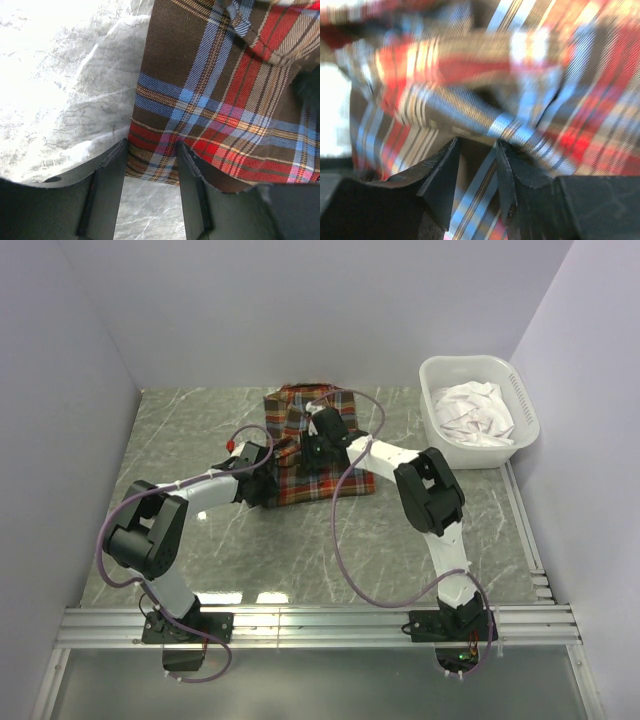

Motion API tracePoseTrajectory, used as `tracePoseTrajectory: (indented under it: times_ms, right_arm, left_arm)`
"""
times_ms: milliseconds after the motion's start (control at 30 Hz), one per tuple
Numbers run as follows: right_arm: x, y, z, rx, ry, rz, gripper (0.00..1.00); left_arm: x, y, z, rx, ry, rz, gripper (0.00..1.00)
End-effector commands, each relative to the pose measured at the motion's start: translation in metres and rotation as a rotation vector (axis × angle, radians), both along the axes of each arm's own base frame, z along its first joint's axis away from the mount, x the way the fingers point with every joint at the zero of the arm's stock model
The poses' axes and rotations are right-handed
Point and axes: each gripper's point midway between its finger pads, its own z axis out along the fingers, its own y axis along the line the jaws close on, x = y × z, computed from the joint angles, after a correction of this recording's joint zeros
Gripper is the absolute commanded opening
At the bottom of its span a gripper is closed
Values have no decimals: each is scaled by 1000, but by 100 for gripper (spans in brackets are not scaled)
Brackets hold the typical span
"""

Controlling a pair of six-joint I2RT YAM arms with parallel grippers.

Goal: Fold and stack the long sleeve shirts
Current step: Fold the shirt

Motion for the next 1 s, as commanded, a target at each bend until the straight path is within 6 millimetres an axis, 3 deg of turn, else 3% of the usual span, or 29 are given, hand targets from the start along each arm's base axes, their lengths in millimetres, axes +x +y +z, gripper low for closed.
tracePoseTrajectory:
  times_ms: [0,33,67,133,367,467,500,533,567,600,633,667,700,733,767,800,833,867,900,933,967]
  right_arm:
    - [59,-3,38,66,-154,-109,43]
    - [63,-4,25,70,-125,-123,43]
    - [76,2,41,115,-123,-118,43]
    - [87,0,32,168,-53,-116,43]
    - [134,-22,80,267,-130,-225,53]
    - [141,-33,93,288,-118,-238,55]
    - [139,-36,98,280,-130,-229,56]
    - [136,-38,123,290,-168,-224,60]
    - [128,-44,116,274,-152,-225,62]
    - [122,-46,123,272,-162,-217,64]
    - [115,-50,148,288,-193,-215,66]
    - [103,-56,138,273,-162,-219,67]
    - [95,-61,162,297,-196,-224,68]
    - [88,-65,165,303,-193,-234,69]
    - [76,-75,148,301,-142,-261,69]
    - [66,-75,167,349,-157,-243,69]
    - [59,-77,167,367,-145,-244,69]
    - [45,-79,149,368,-92,-249,69]
    - [40,-82,162,418,-95,-262,69]
    - [29,-77,161,454,-65,-233,69]
    - [17,-78,144,464,-20,-234,69]
  left_arm:
    - [-17,4,-16,15,56,1,50]
    - [-20,5,-19,18,66,0,50]
    - [-20,4,-20,15,68,0,50]
    - [-22,5,-22,20,77,-1,50]
    - [-26,5,-18,15,66,-2,50]
    - [-21,2,-9,5,56,-8,51]
    - [-19,1,-1,-1,37,-10,52]
    - [-14,-1,9,-4,18,-9,53]
    - [-10,-1,17,-5,1,-5,54]
    - [-7,-1,29,-7,-24,-4,57]
    - [3,-2,44,-6,-61,2,59]
    - [4,-1,56,-3,-74,1,64]
    - [13,-4,72,-14,-108,4,66]
    - [16,-6,82,-22,-125,2,69]
    - [18,-7,93,-30,-143,-1,72]
    - [25,-11,108,-48,-174,-6,73]
    - [28,-15,115,-63,-189,-11,73]
    - [30,-21,121,-86,-200,-29,72]
    - [36,-25,129,-104,-218,-37,72]
    - [38,-29,131,-116,-224,-46,70]
    - [40,-36,134,-141,-227,-69,67]
